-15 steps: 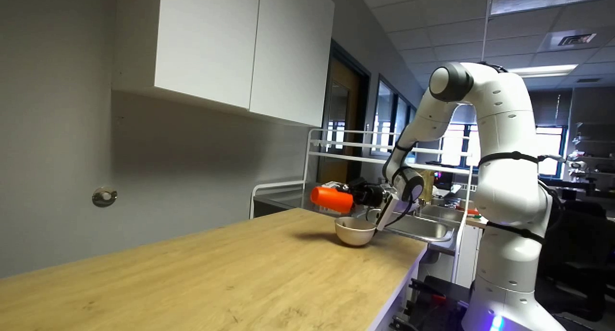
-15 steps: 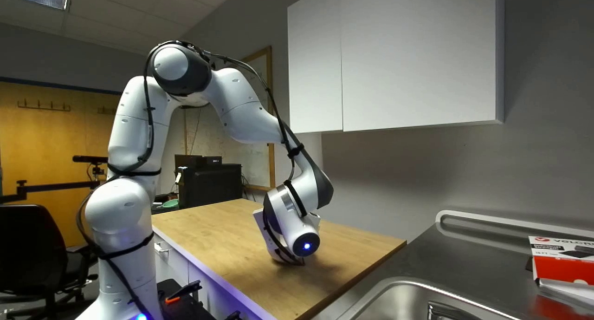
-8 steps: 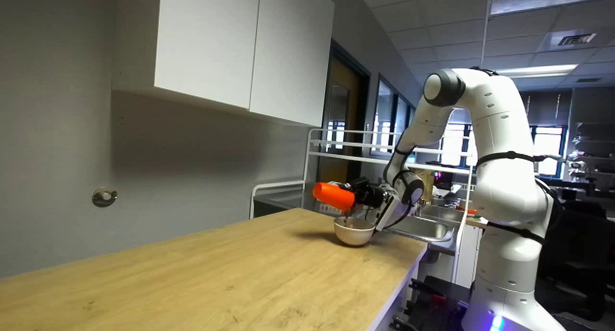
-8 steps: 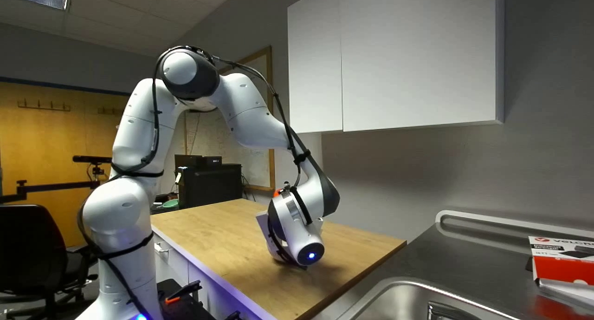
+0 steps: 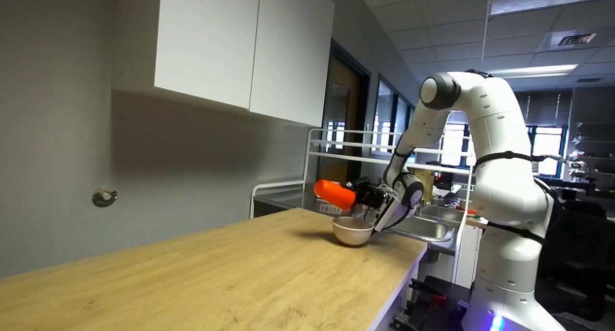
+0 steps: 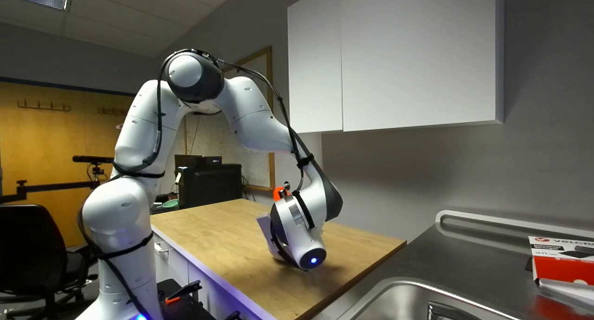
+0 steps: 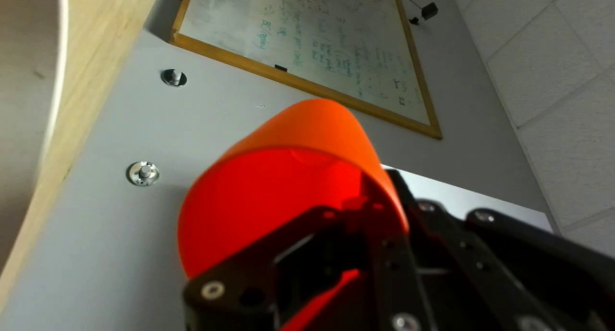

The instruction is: Pour the contents in the orange cup into the white bowl

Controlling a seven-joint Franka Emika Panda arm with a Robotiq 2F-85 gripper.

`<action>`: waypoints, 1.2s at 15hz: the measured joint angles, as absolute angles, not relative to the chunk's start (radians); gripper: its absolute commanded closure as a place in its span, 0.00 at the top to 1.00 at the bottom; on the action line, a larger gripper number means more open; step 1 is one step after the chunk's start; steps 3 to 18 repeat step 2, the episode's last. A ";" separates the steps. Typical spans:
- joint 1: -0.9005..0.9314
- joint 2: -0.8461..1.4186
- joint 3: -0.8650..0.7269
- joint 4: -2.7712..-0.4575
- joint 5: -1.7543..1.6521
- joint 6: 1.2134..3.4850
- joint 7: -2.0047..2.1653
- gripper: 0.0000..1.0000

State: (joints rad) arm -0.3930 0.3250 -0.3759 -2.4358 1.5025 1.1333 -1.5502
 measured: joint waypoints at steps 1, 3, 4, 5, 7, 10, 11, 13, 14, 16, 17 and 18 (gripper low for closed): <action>-0.393 0.328 -0.376 -2.434 1.502 1.128 -1.556 0.01; -0.393 0.330 -0.376 -2.431 1.501 1.123 -1.562 0.01; -0.393 0.330 -0.376 -2.431 1.501 1.123 -1.562 0.01; -0.393 0.330 -0.376 -2.431 1.501 1.123 -1.562 0.01; -0.393 0.330 -0.376 -2.431 1.501 1.123 -1.562 0.01; -0.393 0.330 -0.376 -2.431 1.501 1.123 -1.562 0.01; -0.393 0.330 -0.376 -2.431 1.501 1.123 -1.562 0.01; -0.393 0.330 -0.376 -2.431 1.501 1.123 -1.562 0.01; -0.393 0.330 -0.376 -2.431 1.501 1.123 -1.562 0.01; -0.393 0.330 -0.376 -2.431 1.501 1.123 -1.562 0.01; -0.393 0.330 -0.376 -2.431 1.501 1.123 -1.562 0.01; -0.393 0.330 -0.376 -2.431 1.501 1.123 -1.562 0.01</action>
